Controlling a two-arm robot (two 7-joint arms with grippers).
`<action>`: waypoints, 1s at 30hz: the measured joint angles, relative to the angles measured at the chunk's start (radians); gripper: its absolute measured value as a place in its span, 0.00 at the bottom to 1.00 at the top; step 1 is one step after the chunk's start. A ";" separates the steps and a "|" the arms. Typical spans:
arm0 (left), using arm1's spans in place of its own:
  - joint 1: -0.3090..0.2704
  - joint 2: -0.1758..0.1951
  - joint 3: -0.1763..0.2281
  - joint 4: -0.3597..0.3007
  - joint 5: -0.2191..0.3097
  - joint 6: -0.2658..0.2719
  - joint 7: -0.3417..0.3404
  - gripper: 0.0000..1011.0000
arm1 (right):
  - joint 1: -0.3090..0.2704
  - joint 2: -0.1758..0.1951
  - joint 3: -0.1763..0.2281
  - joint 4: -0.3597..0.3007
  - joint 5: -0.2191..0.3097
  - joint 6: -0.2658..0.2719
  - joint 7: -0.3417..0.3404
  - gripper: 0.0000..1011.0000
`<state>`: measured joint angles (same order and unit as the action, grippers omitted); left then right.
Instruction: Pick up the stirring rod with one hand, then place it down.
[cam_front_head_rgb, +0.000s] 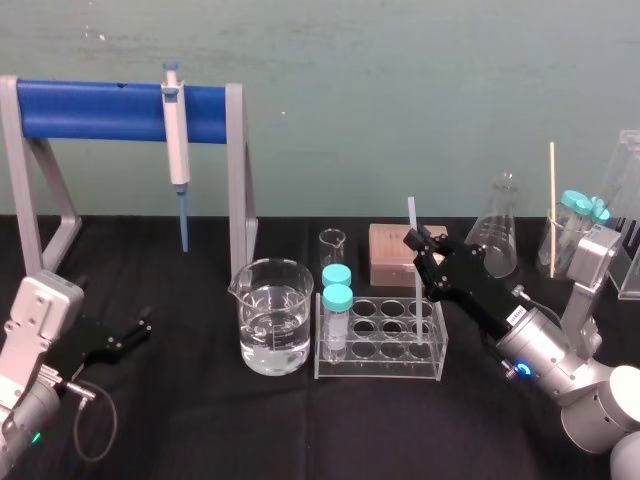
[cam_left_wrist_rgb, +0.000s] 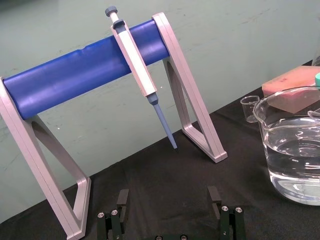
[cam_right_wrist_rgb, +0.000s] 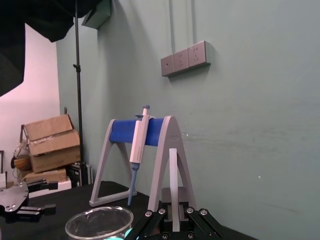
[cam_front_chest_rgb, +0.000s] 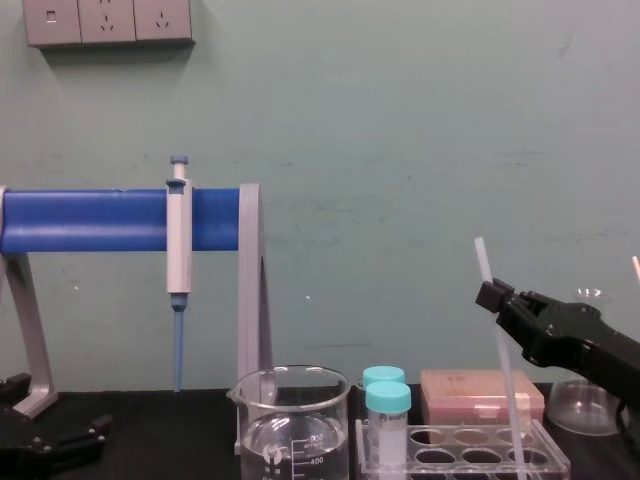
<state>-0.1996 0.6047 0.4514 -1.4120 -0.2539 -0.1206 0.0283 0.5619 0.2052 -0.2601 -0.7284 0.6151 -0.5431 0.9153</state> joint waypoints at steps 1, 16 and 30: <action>0.000 0.000 0.000 0.000 0.000 0.000 0.000 0.99 | 0.002 -0.001 0.000 0.005 0.000 0.001 0.002 0.07; 0.000 0.000 0.000 0.000 0.000 0.000 0.000 0.99 | 0.050 -0.022 0.009 0.118 0.003 0.022 0.035 0.07; 0.000 0.000 0.000 0.000 0.000 0.000 0.000 0.99 | 0.060 -0.026 0.014 0.143 -0.015 0.030 0.032 0.07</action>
<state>-0.1995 0.6047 0.4514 -1.4120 -0.2539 -0.1205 0.0283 0.6219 0.1792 -0.2460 -0.5856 0.6005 -0.5132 0.9474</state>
